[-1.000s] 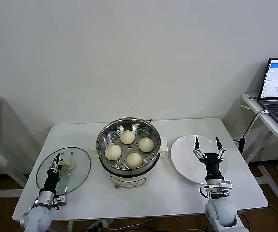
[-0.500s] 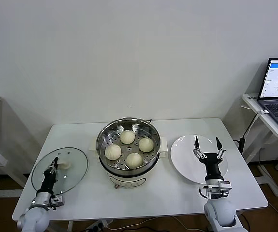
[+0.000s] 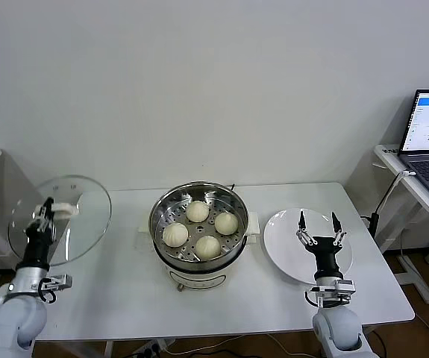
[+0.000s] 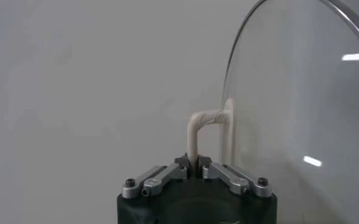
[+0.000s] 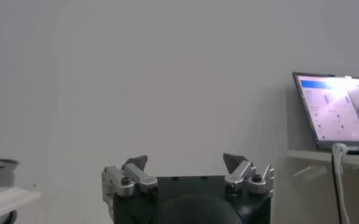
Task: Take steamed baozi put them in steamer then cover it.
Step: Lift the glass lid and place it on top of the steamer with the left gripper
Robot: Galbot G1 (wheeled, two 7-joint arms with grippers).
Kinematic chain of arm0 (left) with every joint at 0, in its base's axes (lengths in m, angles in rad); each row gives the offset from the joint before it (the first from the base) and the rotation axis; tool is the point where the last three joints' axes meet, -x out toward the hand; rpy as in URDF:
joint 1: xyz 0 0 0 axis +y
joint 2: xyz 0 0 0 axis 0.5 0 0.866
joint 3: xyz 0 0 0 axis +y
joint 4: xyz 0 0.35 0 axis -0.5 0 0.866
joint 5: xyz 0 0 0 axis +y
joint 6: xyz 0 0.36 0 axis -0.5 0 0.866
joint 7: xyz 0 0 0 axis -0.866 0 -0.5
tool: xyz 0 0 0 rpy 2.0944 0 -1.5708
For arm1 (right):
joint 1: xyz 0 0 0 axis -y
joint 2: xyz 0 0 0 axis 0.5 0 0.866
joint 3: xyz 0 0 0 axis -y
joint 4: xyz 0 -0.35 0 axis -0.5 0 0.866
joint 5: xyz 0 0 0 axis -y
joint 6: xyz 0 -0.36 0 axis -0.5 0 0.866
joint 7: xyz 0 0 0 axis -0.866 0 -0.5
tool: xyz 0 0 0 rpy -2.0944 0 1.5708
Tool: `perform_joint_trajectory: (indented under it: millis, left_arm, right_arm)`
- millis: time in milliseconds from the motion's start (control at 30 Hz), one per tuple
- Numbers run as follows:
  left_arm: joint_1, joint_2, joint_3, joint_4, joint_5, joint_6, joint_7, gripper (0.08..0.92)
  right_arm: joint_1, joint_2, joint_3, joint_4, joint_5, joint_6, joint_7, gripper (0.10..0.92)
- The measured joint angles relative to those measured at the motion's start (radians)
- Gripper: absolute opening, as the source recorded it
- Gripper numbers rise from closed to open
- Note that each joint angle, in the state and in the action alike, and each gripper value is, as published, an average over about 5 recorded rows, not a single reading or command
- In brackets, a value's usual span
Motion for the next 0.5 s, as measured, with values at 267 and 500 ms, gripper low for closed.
perform_joint_trajectory:
  millis: [267,500]
  left_arm:
    - [-0.008,0.009,0.131,-0.261,-0.03,0.111,0.063,0.186]
    - [-0.073,-0.014,0.384,-0.362,-0.032,0.291,0.14,0.186]
  right_arm:
    - [-0.009,0.002,0.017,-0.005,0.0,0.001,0.0,0.823]
    - [-0.015,0.006,0.04,-0.019,0.003,0.007,0.001,0.823]
